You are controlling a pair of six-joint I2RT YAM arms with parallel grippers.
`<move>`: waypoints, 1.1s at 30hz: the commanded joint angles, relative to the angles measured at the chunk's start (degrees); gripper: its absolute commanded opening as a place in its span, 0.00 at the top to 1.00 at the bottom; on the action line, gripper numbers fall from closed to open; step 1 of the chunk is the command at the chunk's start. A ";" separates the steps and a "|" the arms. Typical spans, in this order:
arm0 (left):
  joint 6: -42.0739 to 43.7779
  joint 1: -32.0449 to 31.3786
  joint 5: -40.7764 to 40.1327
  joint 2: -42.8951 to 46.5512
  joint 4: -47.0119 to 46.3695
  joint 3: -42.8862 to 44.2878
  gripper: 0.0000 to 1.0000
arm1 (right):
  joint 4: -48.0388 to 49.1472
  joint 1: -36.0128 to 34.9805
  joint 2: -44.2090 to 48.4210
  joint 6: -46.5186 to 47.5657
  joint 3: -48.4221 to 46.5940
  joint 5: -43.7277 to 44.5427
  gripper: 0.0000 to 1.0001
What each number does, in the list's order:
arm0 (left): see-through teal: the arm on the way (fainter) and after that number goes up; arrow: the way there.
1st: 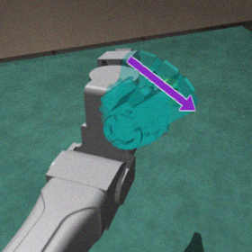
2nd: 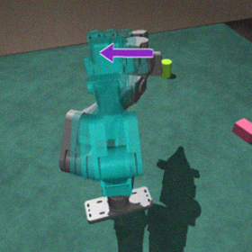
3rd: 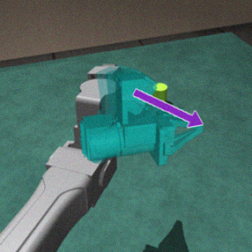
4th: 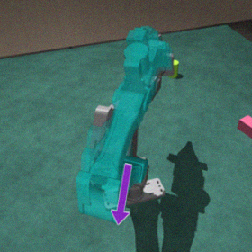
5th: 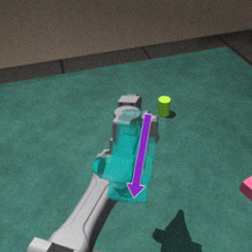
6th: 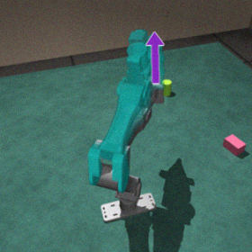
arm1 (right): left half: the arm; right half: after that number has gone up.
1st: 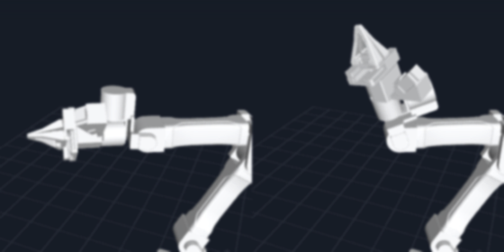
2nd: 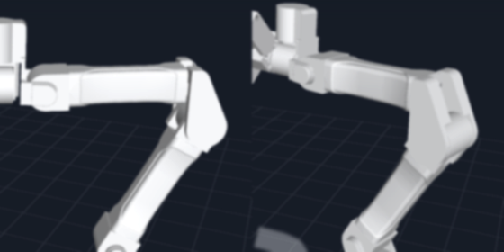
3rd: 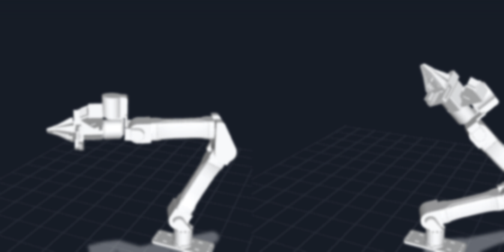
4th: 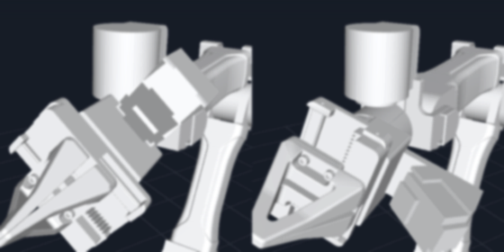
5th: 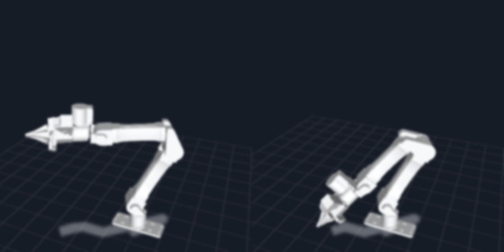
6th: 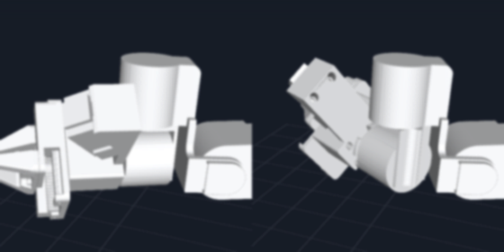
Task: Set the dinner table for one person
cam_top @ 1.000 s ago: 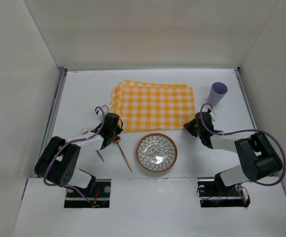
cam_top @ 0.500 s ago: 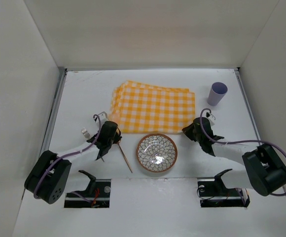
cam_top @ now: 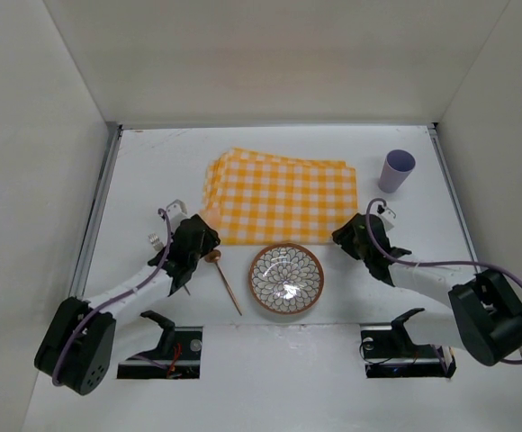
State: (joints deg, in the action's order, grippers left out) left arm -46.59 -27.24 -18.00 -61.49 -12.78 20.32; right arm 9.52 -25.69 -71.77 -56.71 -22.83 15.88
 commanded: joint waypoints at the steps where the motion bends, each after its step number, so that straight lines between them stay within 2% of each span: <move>1: 0.35 1.71 0.68 -3.27 -1.81 2.44 0.60 | -1.08 -2.12 2.33 1.69 -2.05 1.87 0.46; 10: 2.03 4.79 1.56 -16.54 -11.38 6.23 0.61 | -7.23 -11.87 9.70 4.67 0.68 4.33 0.31; 14: 1.50 4.35 1.48 -18.83 -13.33 6.84 0.61 | -9.52 -13.28 14.45 4.76 2.08 4.69 0.30; 16: 1.41 4.26 1.04 -20.50 -14.03 7.10 0.68 | -9.69 -13.37 16.82 4.76 3.05 4.34 0.30; 19: 0.89 4.79 1.04 -22.44 -14.56 6.93 0.89 | -10.57 -13.37 19.47 5.03 3.67 3.90 0.29; 23: 0.36 4.53 1.39 -21.39 -14.30 5.53 0.98 | -13.38 -13.46 20.61 5.47 2.97 3.63 0.27; 33: 0.45 3.65 1.74 -9.97 -8.94 -1.76 0.99 | -18.75 -19.43 22.72 6.35 1.38 -3.39 0.20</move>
State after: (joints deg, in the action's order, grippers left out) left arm -46.19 -23.49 -16.03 -74.37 -23.90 20.36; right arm -7.64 -43.40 -50.83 -50.98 -19.59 15.11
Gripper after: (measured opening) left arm 0.013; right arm 0.795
